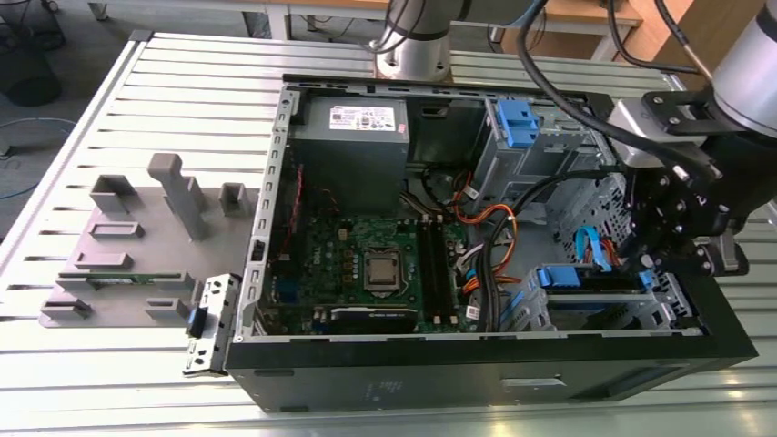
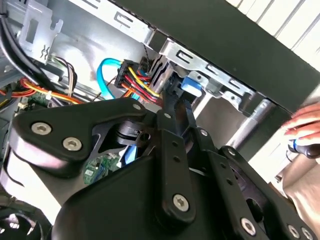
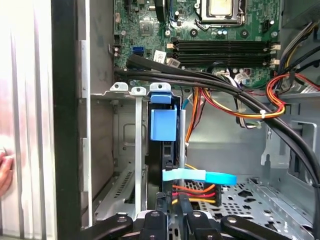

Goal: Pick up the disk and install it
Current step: 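Insert the second disk wire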

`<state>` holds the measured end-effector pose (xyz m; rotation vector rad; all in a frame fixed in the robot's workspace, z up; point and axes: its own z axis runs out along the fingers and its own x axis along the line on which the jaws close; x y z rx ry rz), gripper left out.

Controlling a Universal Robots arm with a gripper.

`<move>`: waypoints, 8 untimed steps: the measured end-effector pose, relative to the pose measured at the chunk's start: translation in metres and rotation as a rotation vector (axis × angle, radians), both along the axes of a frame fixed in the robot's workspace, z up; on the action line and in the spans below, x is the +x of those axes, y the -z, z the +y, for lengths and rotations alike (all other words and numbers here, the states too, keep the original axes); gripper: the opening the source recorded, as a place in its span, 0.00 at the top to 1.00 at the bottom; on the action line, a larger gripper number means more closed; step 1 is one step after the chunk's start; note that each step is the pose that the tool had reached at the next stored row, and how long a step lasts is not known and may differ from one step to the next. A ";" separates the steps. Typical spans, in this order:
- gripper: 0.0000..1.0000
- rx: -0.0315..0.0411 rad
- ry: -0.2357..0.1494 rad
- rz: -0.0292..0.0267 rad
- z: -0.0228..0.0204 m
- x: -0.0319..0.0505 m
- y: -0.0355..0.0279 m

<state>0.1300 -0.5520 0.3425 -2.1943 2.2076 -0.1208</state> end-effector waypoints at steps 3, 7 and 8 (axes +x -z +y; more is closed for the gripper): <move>0.76 0.0000 0.000 0.0000 0.0000 0.0000 -0.0102; 0.76 0.0004 0.000 0.0000 0.0000 0.0000 -0.0168; 0.76 0.0003 0.000 0.0000 0.0000 0.0000 -0.0168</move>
